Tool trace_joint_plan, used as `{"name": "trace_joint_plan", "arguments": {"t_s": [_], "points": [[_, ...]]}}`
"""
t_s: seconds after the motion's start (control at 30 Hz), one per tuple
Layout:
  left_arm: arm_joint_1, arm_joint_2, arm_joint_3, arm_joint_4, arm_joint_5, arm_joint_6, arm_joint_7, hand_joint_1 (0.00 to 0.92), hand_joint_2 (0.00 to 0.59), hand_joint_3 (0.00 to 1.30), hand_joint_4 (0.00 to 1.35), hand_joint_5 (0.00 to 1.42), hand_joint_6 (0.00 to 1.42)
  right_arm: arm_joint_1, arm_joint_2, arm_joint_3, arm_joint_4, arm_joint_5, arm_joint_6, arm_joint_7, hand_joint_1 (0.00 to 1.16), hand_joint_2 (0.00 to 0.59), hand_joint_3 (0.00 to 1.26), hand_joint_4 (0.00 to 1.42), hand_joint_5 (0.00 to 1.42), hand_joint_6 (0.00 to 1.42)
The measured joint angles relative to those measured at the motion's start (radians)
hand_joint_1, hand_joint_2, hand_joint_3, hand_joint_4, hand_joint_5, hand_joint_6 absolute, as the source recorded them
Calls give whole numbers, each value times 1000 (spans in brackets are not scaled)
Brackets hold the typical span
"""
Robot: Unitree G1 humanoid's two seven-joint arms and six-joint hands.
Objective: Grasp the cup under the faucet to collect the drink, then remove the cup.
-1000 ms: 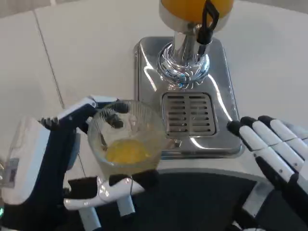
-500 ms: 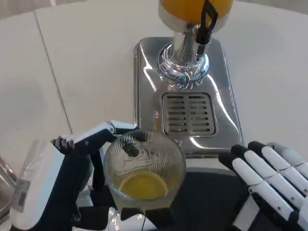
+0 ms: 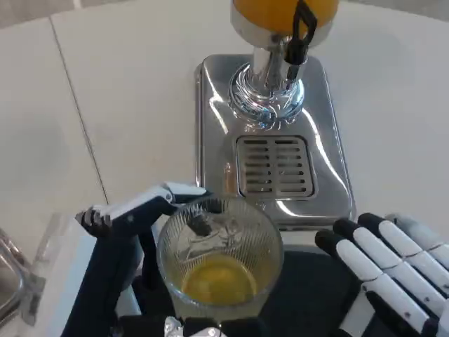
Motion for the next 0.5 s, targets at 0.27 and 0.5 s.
{"name": "trace_joint_plan", "arguments": {"t_s": [0.27,0.5], "points": [[-2,-20,2,0,-2,-1,-11,808,0,1113,1162,1234,1424,-10,17,39,-56,0,26,25,180,456,0,0,0,32],[-12,-28,2,2,-19,-1,-32,808,0,1113,1162,1234,1424,-1,50,45,-49,-14,27,26,177,456,0,0,0,32]]}}
